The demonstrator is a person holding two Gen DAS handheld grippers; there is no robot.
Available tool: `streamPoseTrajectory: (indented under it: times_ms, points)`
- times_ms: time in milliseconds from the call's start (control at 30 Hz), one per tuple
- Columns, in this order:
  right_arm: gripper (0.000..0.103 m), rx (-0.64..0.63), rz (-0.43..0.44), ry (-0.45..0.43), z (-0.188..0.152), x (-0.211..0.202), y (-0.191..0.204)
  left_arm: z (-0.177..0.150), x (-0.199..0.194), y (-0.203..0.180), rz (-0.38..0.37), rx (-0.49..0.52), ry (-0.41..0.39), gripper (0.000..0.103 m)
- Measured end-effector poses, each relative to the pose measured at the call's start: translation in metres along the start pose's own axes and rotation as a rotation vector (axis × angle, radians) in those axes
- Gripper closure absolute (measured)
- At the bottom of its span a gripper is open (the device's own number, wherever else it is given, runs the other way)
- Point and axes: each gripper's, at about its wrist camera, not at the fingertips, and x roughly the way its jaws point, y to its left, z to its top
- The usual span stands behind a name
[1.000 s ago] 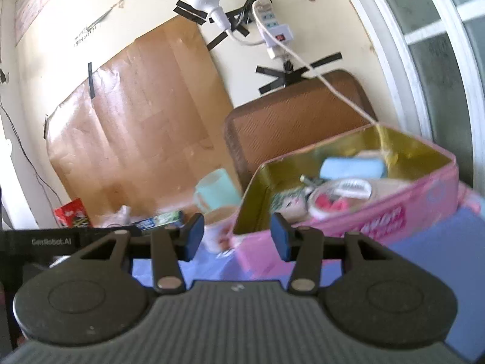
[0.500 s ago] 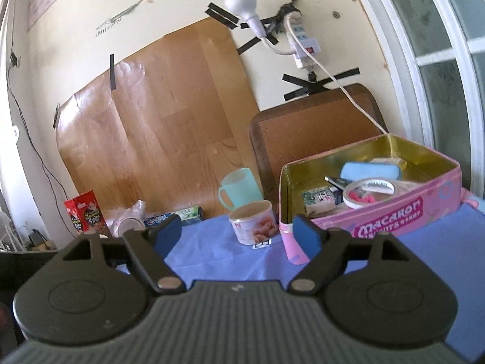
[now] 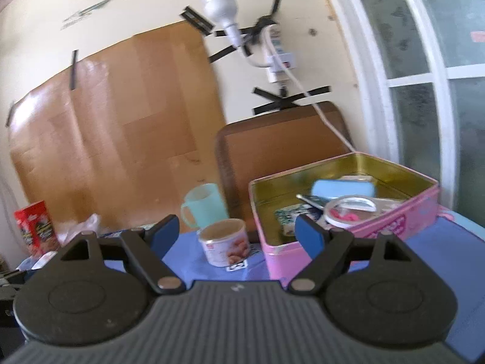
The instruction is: Organize soft objects
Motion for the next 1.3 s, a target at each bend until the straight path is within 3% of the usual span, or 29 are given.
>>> streamPoseTrajectory:
  times_ms: [233, 367, 433, 700, 933, 1100, 1300]
  points:
    - [0.008, -0.003, -0.138, -0.059, -0.004, -0.039, -0.013, 0.002, 0.005, -0.029, -0.083, 0.048, -0.012, 0.000]
    - [0.005, 0.031, -0.139, -0.048, -0.006, -0.056, -0.026, 0.002, 0.006, -0.052, -0.103, 0.048, 0.021, 0.000]
    - [0.000, 0.051, -0.119, -0.052, -0.006, -0.062, -0.035, 0.001, -0.003, -0.063, -0.078, 0.063, 0.000, 0.000]
    - [0.000, 0.059, 0.028, -0.058, -0.014, -0.079, -0.056, -0.001, -0.030, -0.101, 0.031, 0.109, -0.001, 0.000]
    - [0.000, 0.044, -0.032, -0.196, -0.027, -0.109, -0.072, -0.002, -0.060, -0.126, 0.077, 0.100, -0.129, 0.000]
    - [0.000, 0.060, -0.026, -0.275, -0.026, -0.134, -0.081, 0.009, -0.062, -0.146, 0.013, 0.124, -0.059, 0.000]
    - [0.000, 0.117, 0.016, -0.192, -0.022, -0.139, -0.095, 0.009, -0.055, -0.157, 0.004, 0.107, 0.049, 0.000]
